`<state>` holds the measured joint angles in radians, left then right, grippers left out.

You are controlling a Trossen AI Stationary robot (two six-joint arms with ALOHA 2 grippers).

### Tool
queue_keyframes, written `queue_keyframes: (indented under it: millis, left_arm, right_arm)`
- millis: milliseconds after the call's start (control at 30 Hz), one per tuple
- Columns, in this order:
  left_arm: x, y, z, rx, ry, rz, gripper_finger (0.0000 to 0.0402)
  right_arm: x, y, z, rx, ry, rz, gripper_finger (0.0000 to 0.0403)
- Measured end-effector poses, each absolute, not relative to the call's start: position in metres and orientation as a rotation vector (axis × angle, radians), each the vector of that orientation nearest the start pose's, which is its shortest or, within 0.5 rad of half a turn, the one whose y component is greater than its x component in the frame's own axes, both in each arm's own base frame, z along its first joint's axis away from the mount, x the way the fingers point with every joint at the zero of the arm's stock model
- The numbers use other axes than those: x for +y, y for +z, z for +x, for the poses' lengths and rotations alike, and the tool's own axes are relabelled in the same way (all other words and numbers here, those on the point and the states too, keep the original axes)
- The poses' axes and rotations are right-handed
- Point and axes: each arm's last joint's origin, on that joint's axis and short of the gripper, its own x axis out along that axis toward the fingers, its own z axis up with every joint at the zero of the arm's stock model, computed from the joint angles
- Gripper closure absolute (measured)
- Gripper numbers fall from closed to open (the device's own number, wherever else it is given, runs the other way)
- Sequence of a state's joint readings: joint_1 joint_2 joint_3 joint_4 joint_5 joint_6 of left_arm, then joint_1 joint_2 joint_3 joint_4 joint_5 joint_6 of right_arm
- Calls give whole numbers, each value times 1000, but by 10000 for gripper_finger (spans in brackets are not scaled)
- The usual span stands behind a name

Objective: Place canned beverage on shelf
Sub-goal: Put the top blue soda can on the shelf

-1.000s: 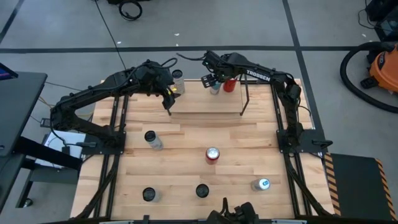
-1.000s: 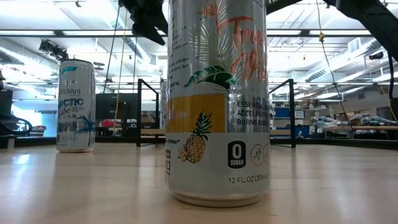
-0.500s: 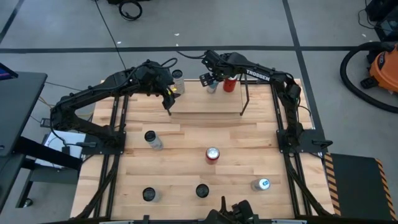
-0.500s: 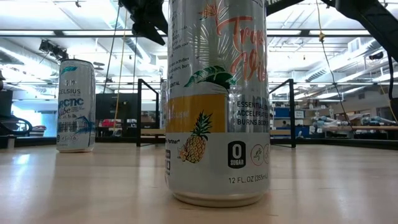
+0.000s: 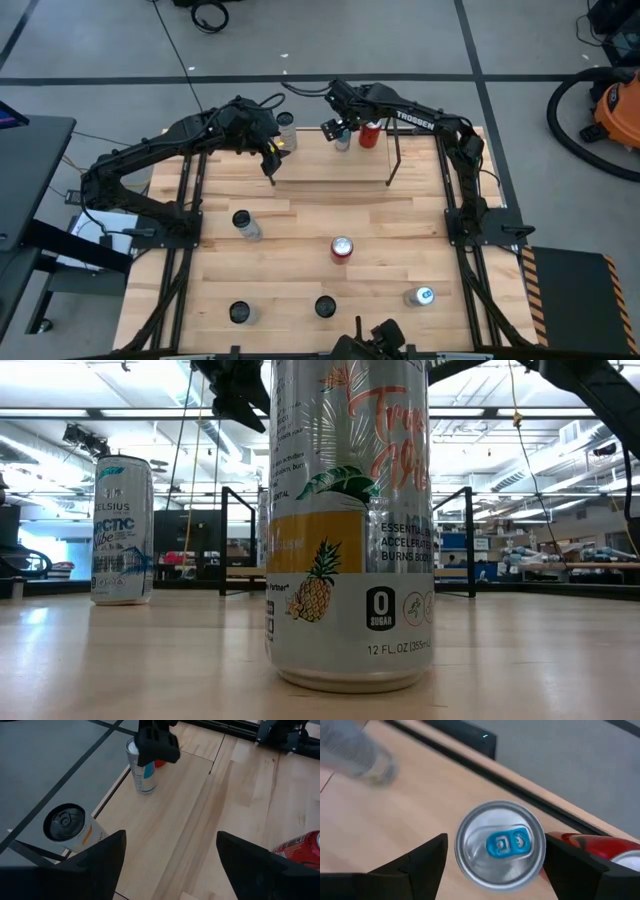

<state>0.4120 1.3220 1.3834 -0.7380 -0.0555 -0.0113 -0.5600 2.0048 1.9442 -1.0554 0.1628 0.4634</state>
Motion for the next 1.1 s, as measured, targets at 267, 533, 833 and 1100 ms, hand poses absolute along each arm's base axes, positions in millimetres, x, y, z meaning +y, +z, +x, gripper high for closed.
queue_keyframes:
  millis: [267,533,833,1100]
  left_arm:
    - [110,374,248,668,454,-134,90]
    - [110,374,248,668,454,-135,90]
    - [110,374,248,662,463,-159,90]
    - [110,374,248,661,463,-160,90]
  right_arm:
    - [-237,327,350,919,-775,534,90]
    - [-243,328,337,1063,-639,362,89]
    - [-241,328,340,1055,-390,273,89]
    - [-243,328,339,1082,-407,183,89]
